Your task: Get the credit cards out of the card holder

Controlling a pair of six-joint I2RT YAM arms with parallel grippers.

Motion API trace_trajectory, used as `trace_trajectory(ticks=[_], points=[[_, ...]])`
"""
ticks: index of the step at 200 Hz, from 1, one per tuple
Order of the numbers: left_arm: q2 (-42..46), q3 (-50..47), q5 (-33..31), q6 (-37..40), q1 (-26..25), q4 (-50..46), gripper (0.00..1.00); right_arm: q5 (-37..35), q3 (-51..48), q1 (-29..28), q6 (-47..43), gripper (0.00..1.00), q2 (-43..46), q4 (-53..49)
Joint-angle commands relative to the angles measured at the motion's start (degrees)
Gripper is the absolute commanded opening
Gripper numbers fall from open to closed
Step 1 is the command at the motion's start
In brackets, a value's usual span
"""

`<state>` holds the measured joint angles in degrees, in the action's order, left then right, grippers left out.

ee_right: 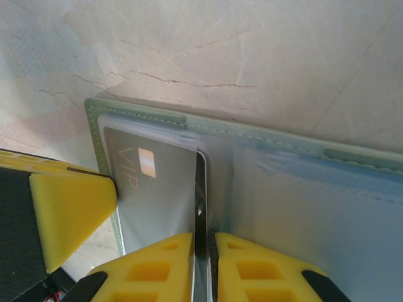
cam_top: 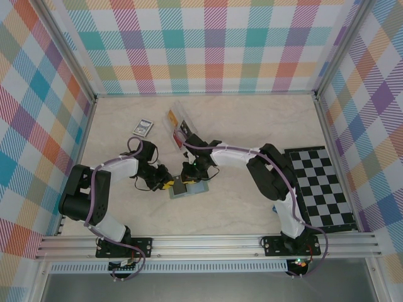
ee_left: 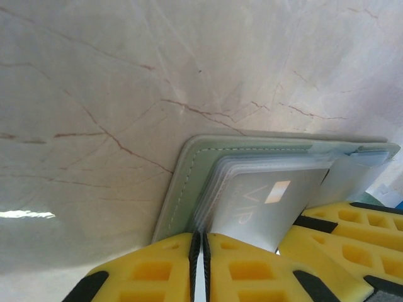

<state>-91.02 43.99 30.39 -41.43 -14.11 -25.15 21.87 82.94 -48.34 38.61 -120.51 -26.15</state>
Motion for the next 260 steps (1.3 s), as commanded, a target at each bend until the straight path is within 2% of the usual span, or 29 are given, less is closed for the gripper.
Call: trace_trajectory(ticks=[1,86,162,225,260], points=[[-1.70,-1.76,-1.23,0.98,0.05,-0.69,0.13,4.19,-1.02,0.51,0.85,0.16,-0.78,3.56],[-1.79,-1.28,-1.91,1.26,0.06,-1.23,0.13,6.61,-4.01,1.40,1.10,0.10,1.76,7.74],[-1.91,-0.56,-2.71,1.67,0.05,-2.22,0.13,3.61,-6.68,1.75,0.89,0.02,4.48,8.05],[-1.09,0.35,-2.79,1.88,0.05,-3.04,0.15,-0.50,-8.83,2.29,-0.27,0.01,6.08,5.31],[-0.33,1.16,-2.13,2.23,0.05,-3.18,0.15,-0.21,-8.54,2.28,-0.39,0.01,5.04,4.79]])
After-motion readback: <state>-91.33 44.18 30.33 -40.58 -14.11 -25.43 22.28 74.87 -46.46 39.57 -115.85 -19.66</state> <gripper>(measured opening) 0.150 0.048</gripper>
